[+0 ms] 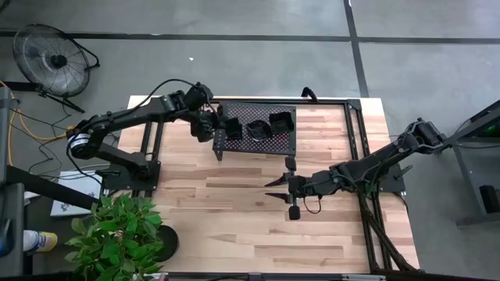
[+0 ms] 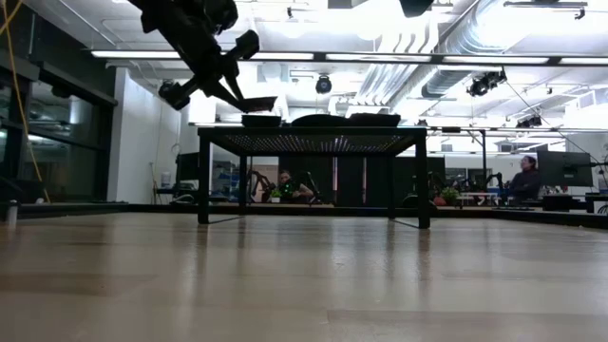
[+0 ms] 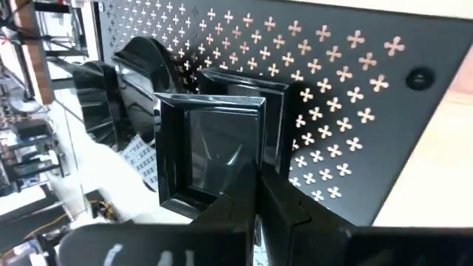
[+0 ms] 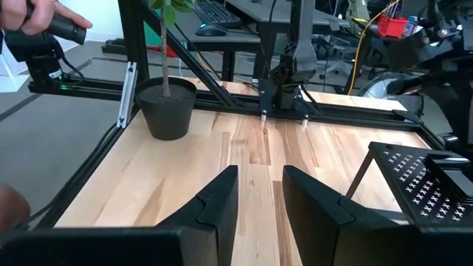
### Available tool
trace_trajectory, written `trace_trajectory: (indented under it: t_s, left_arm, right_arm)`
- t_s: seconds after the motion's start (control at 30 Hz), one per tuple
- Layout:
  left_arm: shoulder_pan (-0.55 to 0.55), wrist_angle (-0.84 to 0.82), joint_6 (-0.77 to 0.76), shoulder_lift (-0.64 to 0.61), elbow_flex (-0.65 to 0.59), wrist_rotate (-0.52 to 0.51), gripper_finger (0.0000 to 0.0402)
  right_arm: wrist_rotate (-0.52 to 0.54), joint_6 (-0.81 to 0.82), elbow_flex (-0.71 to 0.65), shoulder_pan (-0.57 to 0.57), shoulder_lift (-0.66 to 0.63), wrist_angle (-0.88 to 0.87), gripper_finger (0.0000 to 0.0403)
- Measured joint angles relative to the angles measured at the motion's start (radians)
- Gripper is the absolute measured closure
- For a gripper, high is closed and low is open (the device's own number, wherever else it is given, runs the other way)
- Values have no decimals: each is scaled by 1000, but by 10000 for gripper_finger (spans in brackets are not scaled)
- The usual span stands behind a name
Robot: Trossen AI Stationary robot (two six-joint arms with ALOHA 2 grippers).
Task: Pick & Place Mini shaped plates
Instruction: Stack the square plate on the square plates on the shelf
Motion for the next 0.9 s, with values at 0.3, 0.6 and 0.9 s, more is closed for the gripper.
trace_trajectory:
  t_s: [0.3,0.6,0.9]
  left_arm:
    - [-1,6,21,0,0,2,399]
    - [-22,24,60,70,0,-43,399]
    - [-23,39,69,69,0,-69,399]
  right_arm:
    - [0,0,0,0,0,3,300]
    - [0,1,0,0,0,6,300]
    - [0,0,0,0,0,0,300]
